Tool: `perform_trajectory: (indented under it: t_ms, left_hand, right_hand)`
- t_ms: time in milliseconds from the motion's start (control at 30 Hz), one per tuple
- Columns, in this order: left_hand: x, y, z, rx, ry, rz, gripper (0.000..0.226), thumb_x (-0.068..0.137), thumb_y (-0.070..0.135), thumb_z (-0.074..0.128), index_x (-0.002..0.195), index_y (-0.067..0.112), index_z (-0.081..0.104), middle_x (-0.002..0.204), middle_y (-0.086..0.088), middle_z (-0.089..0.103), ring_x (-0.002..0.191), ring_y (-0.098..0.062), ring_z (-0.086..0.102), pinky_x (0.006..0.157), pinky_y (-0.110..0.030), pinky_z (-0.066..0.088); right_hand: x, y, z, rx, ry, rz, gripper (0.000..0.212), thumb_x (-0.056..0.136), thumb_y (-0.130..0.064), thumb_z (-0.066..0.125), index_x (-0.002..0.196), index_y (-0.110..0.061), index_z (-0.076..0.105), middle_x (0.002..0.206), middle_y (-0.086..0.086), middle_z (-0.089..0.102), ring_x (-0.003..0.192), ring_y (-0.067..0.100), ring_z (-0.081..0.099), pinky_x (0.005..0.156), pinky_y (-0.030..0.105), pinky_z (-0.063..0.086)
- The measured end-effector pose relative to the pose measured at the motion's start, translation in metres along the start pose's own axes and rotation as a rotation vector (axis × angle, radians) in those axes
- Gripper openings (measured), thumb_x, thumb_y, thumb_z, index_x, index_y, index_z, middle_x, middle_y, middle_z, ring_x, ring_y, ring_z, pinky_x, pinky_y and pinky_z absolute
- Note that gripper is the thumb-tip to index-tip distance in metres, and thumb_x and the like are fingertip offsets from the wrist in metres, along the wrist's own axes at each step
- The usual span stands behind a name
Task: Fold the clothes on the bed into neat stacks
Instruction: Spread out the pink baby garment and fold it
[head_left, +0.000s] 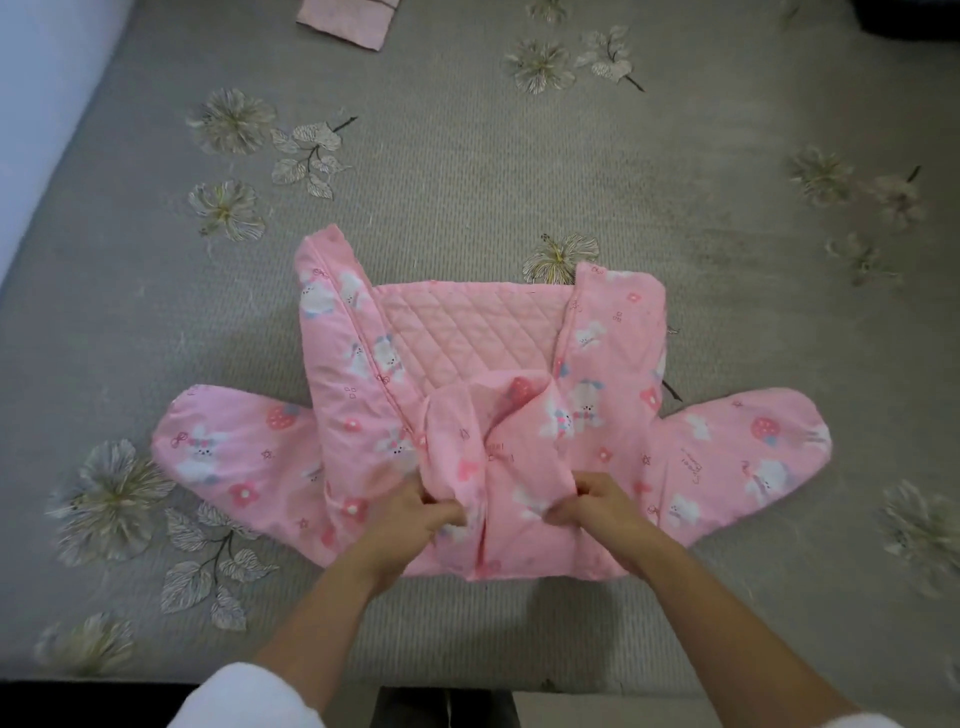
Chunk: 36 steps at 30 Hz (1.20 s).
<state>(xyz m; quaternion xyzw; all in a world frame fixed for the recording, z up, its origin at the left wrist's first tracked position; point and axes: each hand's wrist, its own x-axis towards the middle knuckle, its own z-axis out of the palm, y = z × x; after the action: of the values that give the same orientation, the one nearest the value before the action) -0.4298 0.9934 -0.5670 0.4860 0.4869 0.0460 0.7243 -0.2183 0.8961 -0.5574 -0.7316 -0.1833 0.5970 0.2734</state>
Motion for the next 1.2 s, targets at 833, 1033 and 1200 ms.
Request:
perform_trajectory:
  t_ms: [833, 1033, 1200]
  left_hand:
    - [0.018, -0.082, 0.048, 0.700, 0.137, 0.063, 0.086, 0.077, 0.017, 0.061, 0.150, 0.028, 0.017, 0.116, -0.005, 0.049, 0.106, -0.024, 0.051, 0.084, -0.029, 0.043]
    - [0.011, -0.077, 0.023, 0.524, -0.122, -0.001, 0.081, 0.065, 0.026, 0.060, 0.138, 0.047, 0.034, 0.093, 0.016, 0.053, 0.081, 0.004, 0.053, 0.072, -0.011, 0.043]
    - [0.033, -0.072, 0.022, 0.629, 0.001, 0.036, 0.057, 0.083, 0.026, 0.064, 0.137, 0.033, 0.047, 0.092, 0.013, 0.057, 0.079, 0.004, 0.054, 0.075, -0.016, 0.043]
  right_hand:
    - [0.066, 0.044, 0.041, -0.485, 0.457, -0.195, 0.029, 0.085, -0.014, 0.054, 0.113, -0.013, 0.047, 0.091, 0.005, 0.060, 0.083, 0.026, 0.060, 0.063, 0.032, 0.041]
    - [0.044, 0.061, 0.024, -0.359, 0.122, -0.241, 0.036, 0.082, -0.019, 0.064, 0.117, -0.025, 0.065, 0.072, -0.001, 0.063, 0.061, 0.005, 0.053, 0.062, 0.019, 0.047]
    - [0.059, 0.054, 0.020, -0.322, 0.099, -0.179, 0.039, 0.082, -0.017, 0.063, 0.121, -0.022, 0.062, 0.075, -0.005, 0.064, 0.065, 0.008, 0.058, 0.067, 0.019, 0.047]
